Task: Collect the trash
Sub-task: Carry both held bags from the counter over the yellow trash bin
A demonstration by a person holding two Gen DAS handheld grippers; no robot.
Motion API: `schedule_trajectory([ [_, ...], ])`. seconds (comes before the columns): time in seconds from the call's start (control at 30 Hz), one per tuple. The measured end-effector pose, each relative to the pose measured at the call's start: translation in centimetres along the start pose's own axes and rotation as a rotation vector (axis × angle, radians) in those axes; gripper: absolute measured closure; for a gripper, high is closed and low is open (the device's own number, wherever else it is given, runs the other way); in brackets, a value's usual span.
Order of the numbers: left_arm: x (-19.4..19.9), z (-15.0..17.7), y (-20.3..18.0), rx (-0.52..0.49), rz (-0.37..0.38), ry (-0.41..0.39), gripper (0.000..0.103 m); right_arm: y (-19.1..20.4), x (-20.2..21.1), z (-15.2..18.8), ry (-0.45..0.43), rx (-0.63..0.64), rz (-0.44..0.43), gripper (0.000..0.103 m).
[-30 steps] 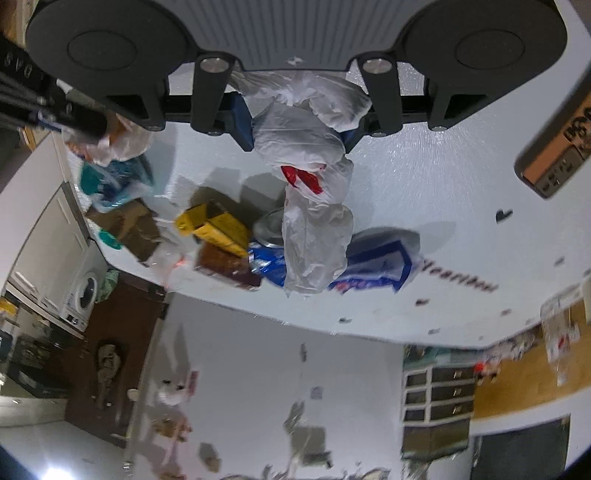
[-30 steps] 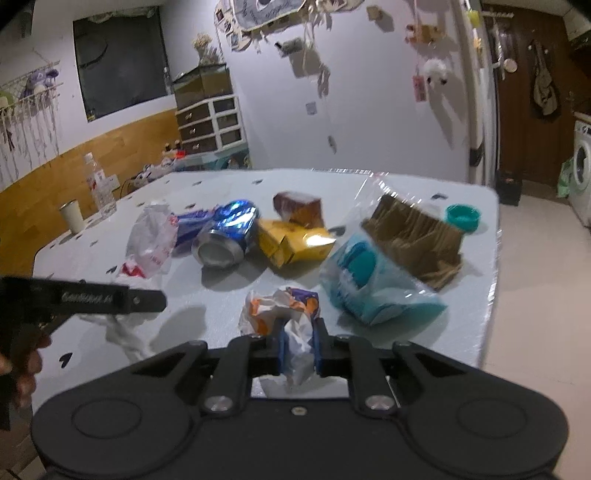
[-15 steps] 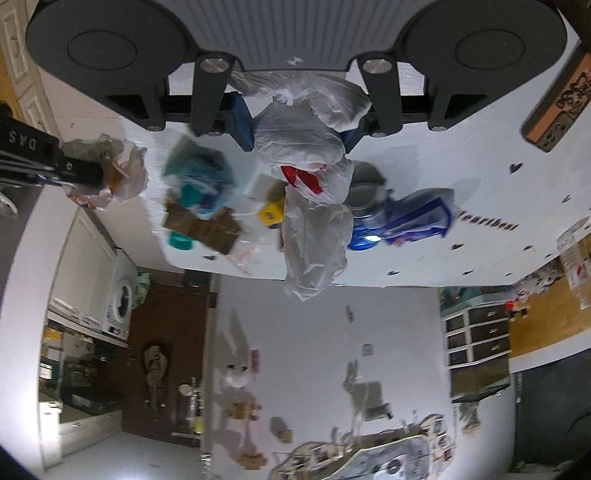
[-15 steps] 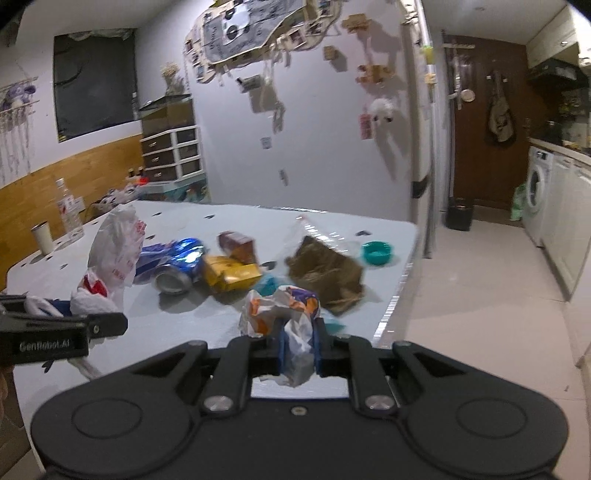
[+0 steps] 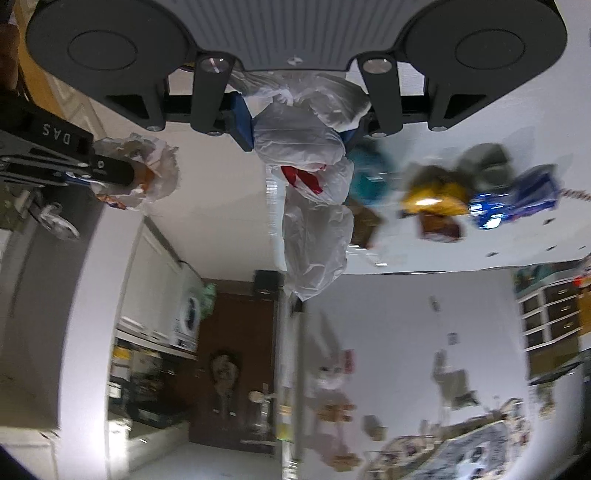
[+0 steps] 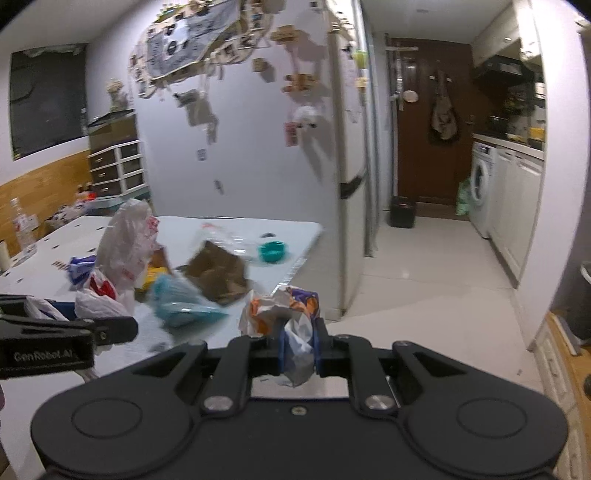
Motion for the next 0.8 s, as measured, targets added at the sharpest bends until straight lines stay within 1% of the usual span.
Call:
schedule_trajectory([
  [0.2,-2.3,-0.1,-7.7,-0.06,0.08,0.036,0.053,-6.3,1.8,0.8,0.003,-0.05,0.079,0.088],
  [0.47,-5.9,0.1,-15.7,-0.107,0.162,0.095,0.053,-14.5,3.1,2.8,0.029,-0.121,0.186,0.088],
  [0.63,-8.9,1.2,-19.9,-0.124,0.201,0.141,0.053,-18.6,2.0,4.8,0.063,-0.179,0.238,0.088],
  [0.8,-13.0,3.4,-22.5,-0.143,0.215,0.218,0.053,-21.5,-0.8,7.4,0.12,-0.235,0.264,0.088],
])
Point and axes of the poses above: each gripper's, at about its wrist camera, not at the fingertips, and x roughly against the way its jaws point, y to its left, z to its underside, the point moved 9 cm from there along -x, roughly the way its jaws point, and after that the axes turned 12 degrees about -z, right-handed, at the moved point
